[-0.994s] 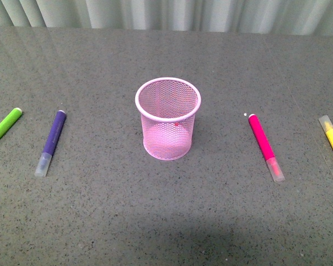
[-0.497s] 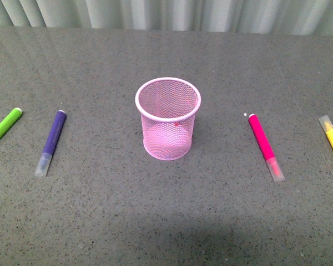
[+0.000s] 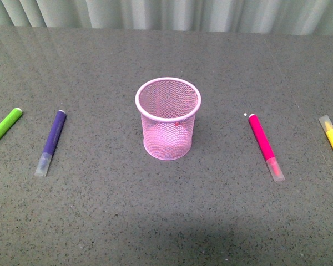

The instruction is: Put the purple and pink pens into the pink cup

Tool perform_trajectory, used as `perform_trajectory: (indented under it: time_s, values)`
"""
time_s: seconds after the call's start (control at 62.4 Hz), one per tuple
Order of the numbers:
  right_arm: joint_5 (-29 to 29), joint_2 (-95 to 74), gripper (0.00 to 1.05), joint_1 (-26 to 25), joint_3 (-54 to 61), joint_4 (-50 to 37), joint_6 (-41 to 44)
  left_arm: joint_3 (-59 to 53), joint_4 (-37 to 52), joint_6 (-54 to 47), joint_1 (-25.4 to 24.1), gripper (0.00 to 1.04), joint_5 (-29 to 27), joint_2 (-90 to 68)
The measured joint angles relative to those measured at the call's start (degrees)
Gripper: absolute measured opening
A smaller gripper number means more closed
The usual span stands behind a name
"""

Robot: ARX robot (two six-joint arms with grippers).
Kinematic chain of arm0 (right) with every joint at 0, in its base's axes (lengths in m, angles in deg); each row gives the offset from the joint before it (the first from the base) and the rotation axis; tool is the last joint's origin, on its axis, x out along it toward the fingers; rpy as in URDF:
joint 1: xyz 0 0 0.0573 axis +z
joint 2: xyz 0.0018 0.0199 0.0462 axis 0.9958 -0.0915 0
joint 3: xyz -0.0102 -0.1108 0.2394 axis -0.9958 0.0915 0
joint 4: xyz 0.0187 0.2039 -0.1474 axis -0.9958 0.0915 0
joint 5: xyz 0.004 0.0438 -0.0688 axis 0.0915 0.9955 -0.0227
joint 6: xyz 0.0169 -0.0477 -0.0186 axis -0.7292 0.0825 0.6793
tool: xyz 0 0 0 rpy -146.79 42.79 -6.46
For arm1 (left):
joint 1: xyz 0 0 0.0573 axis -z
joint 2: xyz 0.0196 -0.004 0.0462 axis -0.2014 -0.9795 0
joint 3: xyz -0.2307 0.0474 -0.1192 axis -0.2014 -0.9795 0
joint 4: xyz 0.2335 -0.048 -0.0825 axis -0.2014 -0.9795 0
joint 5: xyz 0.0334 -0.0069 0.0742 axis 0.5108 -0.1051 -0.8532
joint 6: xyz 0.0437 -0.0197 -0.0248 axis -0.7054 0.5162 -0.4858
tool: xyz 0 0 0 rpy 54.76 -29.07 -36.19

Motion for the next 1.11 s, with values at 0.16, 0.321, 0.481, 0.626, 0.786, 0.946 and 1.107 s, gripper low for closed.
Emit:
perform_trajectory:
  time_s: [0.16,0.321,0.481,0.626,0.786,0.946,1.107]
  values:
    - [0.0,0.0,0.97,0.0,0.0,0.0,0.0,0.0,0.0,0.0,0.0,0.97,0.0,0.0]
    - [0.0,0.0,0.97,0.0,0.0,0.0,0.0,0.0,0.0,0.0,0.0,0.97,0.0,0.0]
    - [0.0,0.0,0.97,0.0,0.0,0.0,0.0,0.0,0.0,0.0,0.0,0.97,0.0,0.0]
    - [0.0,0.0,0.97,0.0,0.0,0.0,0.0,0.0,0.0,0.0,0.0,0.97,0.0,0.0]
    - [0.0,0.0,0.97,0.0,0.0,0.0,0.0,0.0,0.0,0.0,0.0,0.97,0.0,0.0]
    - [0.0,0.0,0.97,0.0,0.0,0.0,0.0,0.0,0.0,0.0,0.0,0.97,0.0,0.0]
    - [0.0,0.0,0.97,0.0,0.0,0.0,0.0,0.0,0.0,0.0,0.0,0.97,0.0,0.0]
